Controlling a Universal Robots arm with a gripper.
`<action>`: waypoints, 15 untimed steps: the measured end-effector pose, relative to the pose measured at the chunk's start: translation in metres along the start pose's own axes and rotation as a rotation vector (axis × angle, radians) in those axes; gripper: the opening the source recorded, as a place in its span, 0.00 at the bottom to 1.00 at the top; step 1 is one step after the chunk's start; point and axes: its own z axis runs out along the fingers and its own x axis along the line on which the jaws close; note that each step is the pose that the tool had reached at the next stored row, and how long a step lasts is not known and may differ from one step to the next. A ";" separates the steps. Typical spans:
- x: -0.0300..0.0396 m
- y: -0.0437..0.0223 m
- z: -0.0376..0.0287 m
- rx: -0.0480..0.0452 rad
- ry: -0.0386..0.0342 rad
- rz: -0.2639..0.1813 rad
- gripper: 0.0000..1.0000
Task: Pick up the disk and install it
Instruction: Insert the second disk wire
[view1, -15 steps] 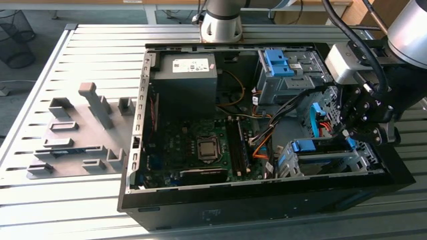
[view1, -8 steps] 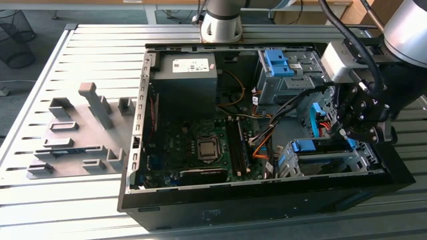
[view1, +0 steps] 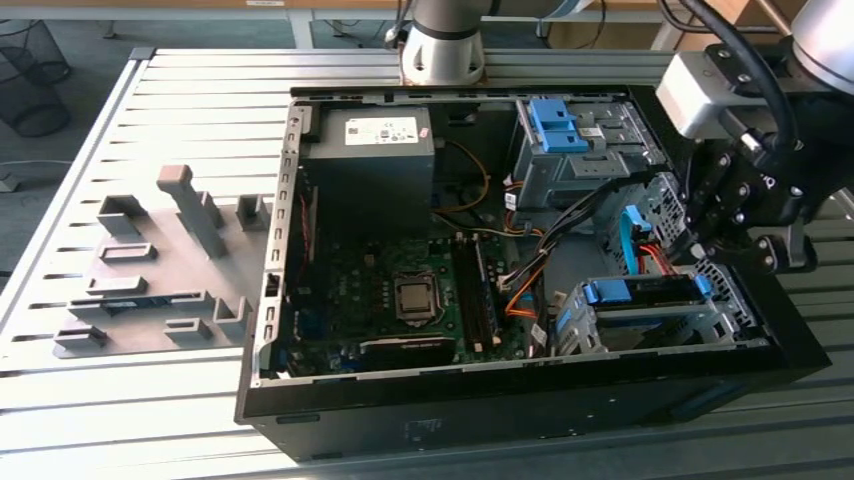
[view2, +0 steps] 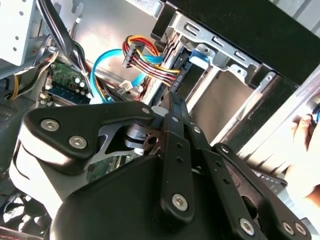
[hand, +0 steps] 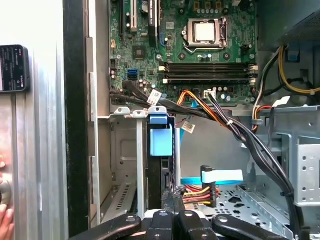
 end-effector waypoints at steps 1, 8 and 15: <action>0.0000 0.0000 -0.0014 0.0000 0.0001 0.000 0.11; 0.0002 0.0110 -0.0032 0.0004 0.0000 0.000 0.11; -0.0007 0.0183 -0.0110 0.0006 0.0001 0.000 0.11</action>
